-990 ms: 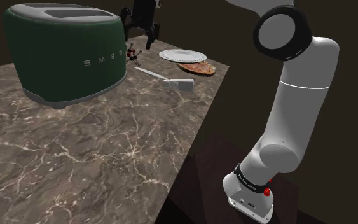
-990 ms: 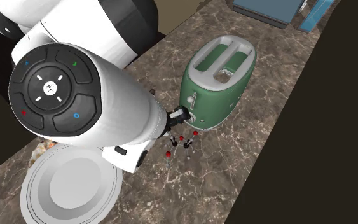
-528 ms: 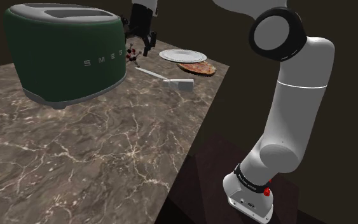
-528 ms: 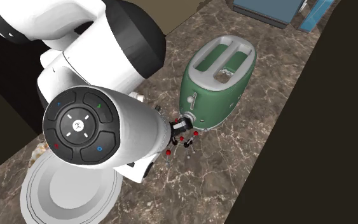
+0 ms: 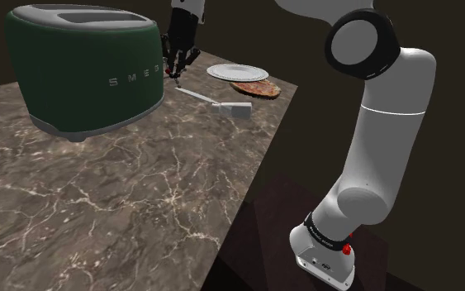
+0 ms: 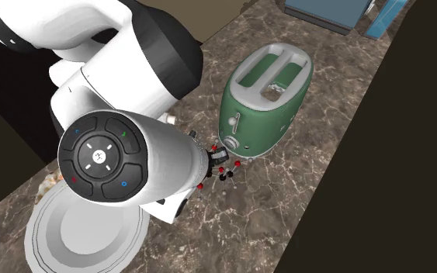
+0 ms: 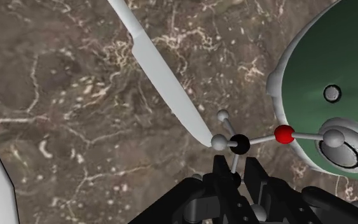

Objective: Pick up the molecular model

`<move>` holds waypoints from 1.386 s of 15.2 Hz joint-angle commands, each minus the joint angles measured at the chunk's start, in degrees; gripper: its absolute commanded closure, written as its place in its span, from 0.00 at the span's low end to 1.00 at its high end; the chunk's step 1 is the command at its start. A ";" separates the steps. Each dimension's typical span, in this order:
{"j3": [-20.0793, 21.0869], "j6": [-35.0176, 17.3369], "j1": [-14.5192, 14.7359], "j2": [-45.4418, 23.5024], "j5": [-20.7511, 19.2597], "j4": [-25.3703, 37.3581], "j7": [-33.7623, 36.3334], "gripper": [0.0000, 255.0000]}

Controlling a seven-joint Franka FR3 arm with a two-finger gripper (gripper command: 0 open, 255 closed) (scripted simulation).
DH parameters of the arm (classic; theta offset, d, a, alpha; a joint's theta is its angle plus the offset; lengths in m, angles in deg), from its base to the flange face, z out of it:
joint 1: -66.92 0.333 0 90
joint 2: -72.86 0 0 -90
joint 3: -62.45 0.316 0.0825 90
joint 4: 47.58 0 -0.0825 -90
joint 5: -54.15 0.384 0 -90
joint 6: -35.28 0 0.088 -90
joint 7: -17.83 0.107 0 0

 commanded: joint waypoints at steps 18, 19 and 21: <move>0.41 12.54 -0.38 -4.93 0.40 18.06 4.45 1.00; 0.47 13.65 -0.41 -5.60 0.46 19.90 4.86 1.00; 0.49 13.81 -0.42 -5.70 0.47 20.17 4.93 1.00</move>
